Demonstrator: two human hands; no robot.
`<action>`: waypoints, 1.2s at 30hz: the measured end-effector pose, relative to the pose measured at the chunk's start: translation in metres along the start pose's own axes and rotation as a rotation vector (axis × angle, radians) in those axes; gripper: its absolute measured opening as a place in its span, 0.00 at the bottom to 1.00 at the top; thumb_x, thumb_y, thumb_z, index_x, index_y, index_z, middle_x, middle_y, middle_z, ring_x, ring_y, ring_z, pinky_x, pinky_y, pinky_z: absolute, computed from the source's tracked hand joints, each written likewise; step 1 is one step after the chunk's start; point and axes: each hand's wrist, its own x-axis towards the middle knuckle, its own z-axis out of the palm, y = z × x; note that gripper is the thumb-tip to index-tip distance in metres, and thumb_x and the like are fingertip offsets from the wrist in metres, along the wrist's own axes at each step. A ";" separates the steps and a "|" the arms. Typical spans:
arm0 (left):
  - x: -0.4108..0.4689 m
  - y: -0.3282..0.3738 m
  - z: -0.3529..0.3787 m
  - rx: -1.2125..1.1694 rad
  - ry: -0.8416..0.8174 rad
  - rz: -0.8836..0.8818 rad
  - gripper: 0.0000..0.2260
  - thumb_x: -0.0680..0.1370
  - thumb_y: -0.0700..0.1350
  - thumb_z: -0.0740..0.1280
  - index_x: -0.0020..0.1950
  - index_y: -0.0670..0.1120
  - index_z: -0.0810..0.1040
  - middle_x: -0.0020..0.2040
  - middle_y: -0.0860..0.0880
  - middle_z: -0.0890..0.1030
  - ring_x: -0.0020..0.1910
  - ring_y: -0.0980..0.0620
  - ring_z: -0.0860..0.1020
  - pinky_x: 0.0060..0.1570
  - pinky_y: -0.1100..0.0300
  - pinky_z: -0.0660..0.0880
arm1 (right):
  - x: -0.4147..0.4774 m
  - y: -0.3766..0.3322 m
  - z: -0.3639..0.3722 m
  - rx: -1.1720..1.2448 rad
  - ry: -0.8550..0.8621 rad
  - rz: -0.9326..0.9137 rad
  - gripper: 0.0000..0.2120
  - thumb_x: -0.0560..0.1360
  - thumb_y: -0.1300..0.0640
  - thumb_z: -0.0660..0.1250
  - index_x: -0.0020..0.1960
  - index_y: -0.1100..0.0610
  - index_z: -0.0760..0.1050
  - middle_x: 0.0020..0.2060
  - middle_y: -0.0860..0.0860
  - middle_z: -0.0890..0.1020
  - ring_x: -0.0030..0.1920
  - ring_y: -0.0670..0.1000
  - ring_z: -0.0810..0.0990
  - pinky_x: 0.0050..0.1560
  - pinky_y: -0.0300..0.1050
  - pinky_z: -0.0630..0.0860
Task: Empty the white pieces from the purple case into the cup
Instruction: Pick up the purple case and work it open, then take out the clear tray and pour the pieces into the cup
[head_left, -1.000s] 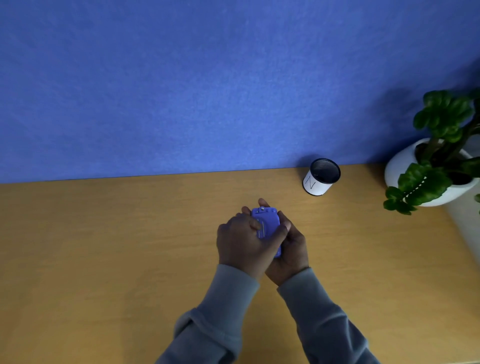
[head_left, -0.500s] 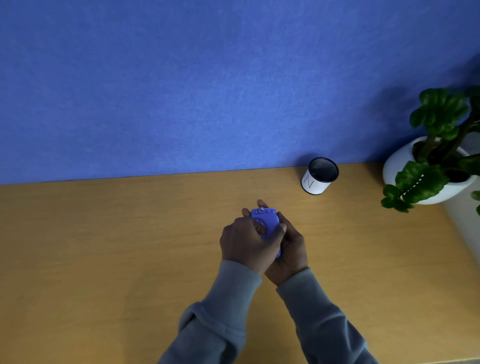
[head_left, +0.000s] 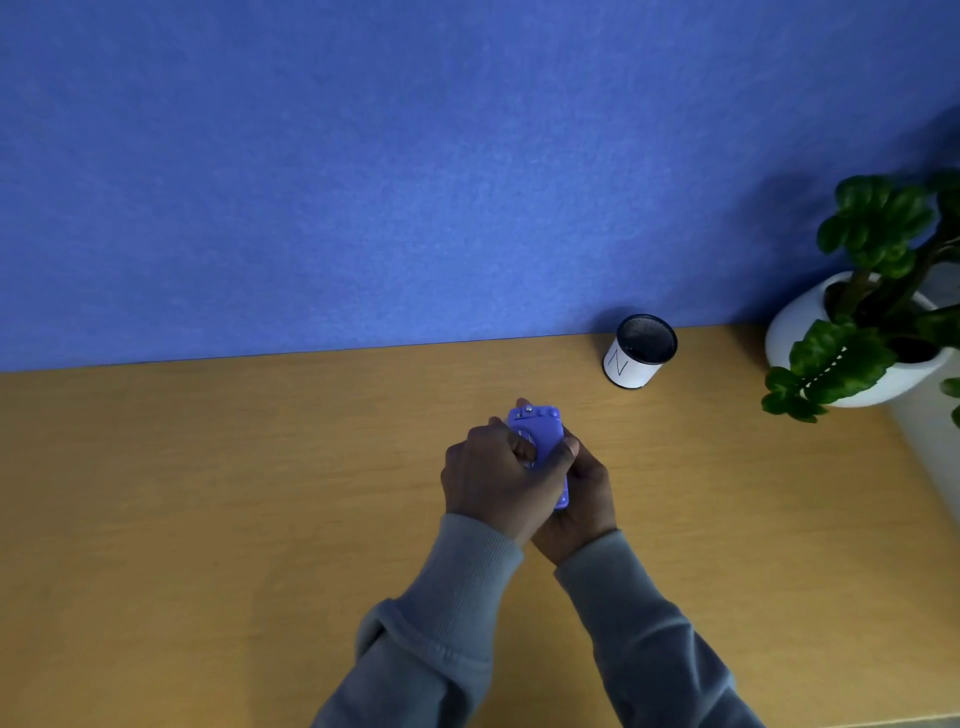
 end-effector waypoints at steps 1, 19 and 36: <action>0.000 0.000 0.000 0.000 -0.013 -0.004 0.21 0.67 0.65 0.71 0.36 0.47 0.80 0.34 0.53 0.81 0.38 0.51 0.81 0.42 0.57 0.78 | 0.000 -0.001 0.000 -0.003 -0.002 -0.002 0.20 0.77 0.52 0.64 0.67 0.58 0.78 0.58 0.59 0.77 0.57 0.57 0.78 0.72 0.51 0.64; 0.017 0.007 -0.045 -0.100 0.066 0.022 0.16 0.66 0.63 0.76 0.31 0.52 0.82 0.28 0.49 0.82 0.33 0.52 0.80 0.36 0.61 0.72 | 0.003 -0.019 0.003 -0.031 -0.045 -0.073 0.20 0.84 0.49 0.57 0.70 0.59 0.75 0.60 0.60 0.83 0.59 0.60 0.82 0.62 0.57 0.77; 0.099 -0.110 0.022 0.268 -0.129 -0.253 0.22 0.73 0.65 0.68 0.38 0.45 0.83 0.44 0.45 0.85 0.51 0.40 0.82 0.48 0.57 0.76 | 0.003 -0.044 -0.014 0.062 -0.055 -0.069 0.18 0.82 0.51 0.62 0.67 0.59 0.79 0.60 0.65 0.81 0.49 0.59 0.79 0.53 0.52 0.79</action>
